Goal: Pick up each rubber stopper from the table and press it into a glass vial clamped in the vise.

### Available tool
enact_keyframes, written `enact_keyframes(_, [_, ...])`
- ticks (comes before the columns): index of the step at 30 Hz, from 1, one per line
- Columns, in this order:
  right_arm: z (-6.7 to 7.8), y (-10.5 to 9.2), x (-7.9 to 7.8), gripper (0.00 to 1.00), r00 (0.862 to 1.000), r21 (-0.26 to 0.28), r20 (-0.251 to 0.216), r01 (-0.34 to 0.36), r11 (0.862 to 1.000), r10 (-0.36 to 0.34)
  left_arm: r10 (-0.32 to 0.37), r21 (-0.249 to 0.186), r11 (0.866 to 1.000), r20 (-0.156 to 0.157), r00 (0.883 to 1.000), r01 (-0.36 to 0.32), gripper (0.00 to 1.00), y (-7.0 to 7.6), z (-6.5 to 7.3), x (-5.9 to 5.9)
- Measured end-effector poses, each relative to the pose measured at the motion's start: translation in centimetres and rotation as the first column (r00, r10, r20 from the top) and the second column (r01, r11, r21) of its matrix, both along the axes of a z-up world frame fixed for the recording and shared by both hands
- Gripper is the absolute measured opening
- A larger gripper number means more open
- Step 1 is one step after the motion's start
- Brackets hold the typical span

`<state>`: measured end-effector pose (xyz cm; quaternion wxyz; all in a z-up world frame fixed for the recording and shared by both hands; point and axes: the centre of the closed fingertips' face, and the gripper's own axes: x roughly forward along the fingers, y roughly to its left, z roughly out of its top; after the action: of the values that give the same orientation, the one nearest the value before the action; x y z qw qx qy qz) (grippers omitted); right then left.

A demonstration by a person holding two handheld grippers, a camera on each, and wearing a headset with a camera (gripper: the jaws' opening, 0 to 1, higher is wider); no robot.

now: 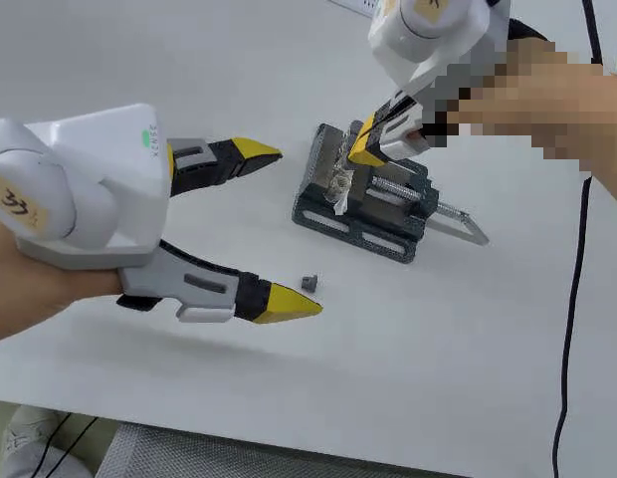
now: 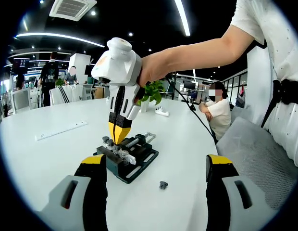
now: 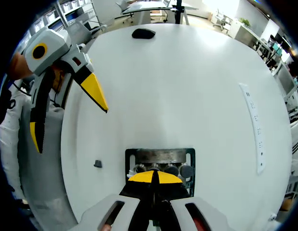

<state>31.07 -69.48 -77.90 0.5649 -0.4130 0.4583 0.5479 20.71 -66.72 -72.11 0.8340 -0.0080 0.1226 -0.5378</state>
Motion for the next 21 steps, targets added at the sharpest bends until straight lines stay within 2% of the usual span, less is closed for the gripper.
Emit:
enact_keyframes(15, [-0.11, -0.07, -0.35, 0.0, 0.999, -0.048, -0.025, -0.039, 0.998, 0.038, -0.003, -0.008, 1.0, 0.0, 1.0, 0.003, 0.83, -0.16, 0.03, 0.21])
enact_keyframes(21, [-0.16, 0.1, -0.33, 0.0, 0.999, -0.043, -0.022, -0.025, 0.999, 0.024, -0.001, -0.007, 1.0, 0.001, 1.0, 0.001, 0.83, -0.18, 0.02, 0.33])
